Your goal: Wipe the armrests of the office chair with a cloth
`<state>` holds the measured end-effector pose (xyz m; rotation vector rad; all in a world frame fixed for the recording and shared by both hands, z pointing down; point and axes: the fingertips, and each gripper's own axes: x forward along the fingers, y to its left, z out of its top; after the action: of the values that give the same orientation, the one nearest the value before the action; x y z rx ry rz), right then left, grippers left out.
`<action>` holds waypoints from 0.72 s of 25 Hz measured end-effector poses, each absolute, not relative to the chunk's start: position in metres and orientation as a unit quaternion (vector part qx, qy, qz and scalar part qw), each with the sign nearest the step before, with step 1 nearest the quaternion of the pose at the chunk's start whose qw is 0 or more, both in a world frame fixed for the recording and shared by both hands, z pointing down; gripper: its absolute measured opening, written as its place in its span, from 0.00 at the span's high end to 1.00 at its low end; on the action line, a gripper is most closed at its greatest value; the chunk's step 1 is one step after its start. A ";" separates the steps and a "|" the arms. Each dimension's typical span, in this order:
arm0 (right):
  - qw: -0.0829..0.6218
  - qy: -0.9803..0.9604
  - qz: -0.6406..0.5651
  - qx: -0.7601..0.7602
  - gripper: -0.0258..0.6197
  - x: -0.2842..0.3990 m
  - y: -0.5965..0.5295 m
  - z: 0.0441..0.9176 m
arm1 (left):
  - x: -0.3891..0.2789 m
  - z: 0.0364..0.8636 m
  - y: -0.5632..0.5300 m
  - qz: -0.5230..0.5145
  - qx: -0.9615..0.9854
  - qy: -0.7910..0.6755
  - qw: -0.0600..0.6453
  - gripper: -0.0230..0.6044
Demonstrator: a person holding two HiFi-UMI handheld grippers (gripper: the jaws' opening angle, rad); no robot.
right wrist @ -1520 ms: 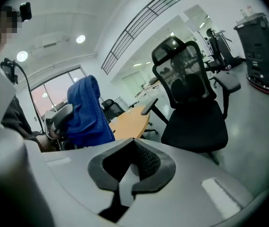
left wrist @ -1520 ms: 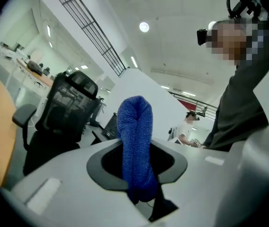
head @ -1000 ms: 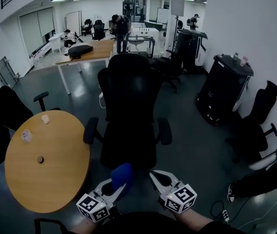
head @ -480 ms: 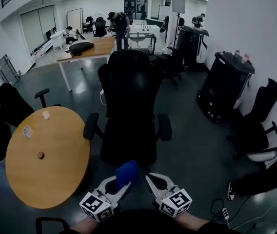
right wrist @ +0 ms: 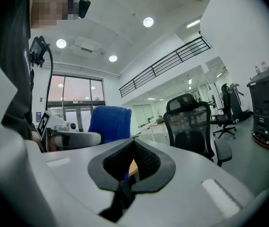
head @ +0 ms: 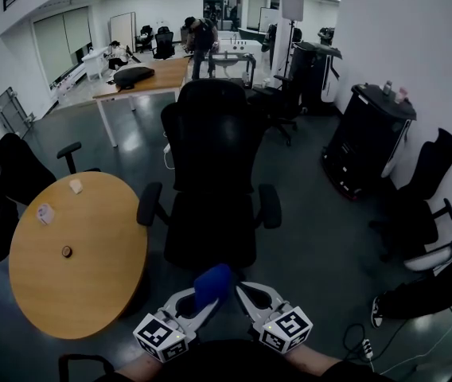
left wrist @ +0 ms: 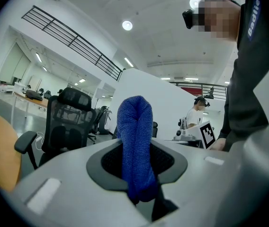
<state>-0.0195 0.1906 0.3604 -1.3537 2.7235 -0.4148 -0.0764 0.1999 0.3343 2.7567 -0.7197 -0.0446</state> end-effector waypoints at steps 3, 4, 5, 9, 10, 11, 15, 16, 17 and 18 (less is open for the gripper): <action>0.035 0.888 -0.136 -0.438 0.96 -0.021 0.191 0.361 | -0.077 0.341 0.201 -0.008 0.959 -0.247 0.141 0.77; 0.035 0.889 -0.136 -0.436 0.96 -0.022 0.190 0.361 | -0.077 0.340 0.201 -0.010 0.958 -0.248 0.143 0.77; 0.035 0.889 -0.136 -0.435 0.96 -0.023 0.190 0.361 | -0.077 0.339 0.200 -0.011 0.958 -0.249 0.145 0.77; 0.035 0.891 -0.139 -0.432 0.96 -0.024 0.190 0.361 | -0.077 0.342 0.201 -0.008 0.958 -0.247 0.144 0.77; 0.036 0.891 -0.140 -0.431 0.96 -0.024 0.189 0.361 | -0.077 0.342 0.202 -0.006 0.958 -0.247 0.144 0.77; 0.036 0.891 -0.141 -0.430 0.96 -0.024 0.189 0.361 | -0.076 0.340 0.201 -0.005 0.959 -0.247 0.143 0.77; 0.034 0.892 -0.142 -0.428 0.96 -0.026 0.189 0.362 | -0.077 0.338 0.202 -0.008 0.960 -0.244 0.137 0.77; 0.034 0.892 -0.141 -0.428 0.96 -0.027 0.190 0.362 | -0.078 0.340 0.203 -0.007 0.960 -0.244 0.138 0.77; 0.035 0.892 -0.141 -0.428 0.96 -0.027 0.190 0.362 | -0.078 0.341 0.203 -0.005 0.960 -0.245 0.139 0.77; 0.035 0.892 -0.141 -0.427 0.96 -0.027 0.190 0.362 | -0.078 0.340 0.204 -0.004 0.959 -0.246 0.140 0.77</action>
<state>-0.0272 0.1899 0.3618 -1.3135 2.7421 -0.4331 -0.0780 0.2038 0.3396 2.7709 -0.7097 -0.0114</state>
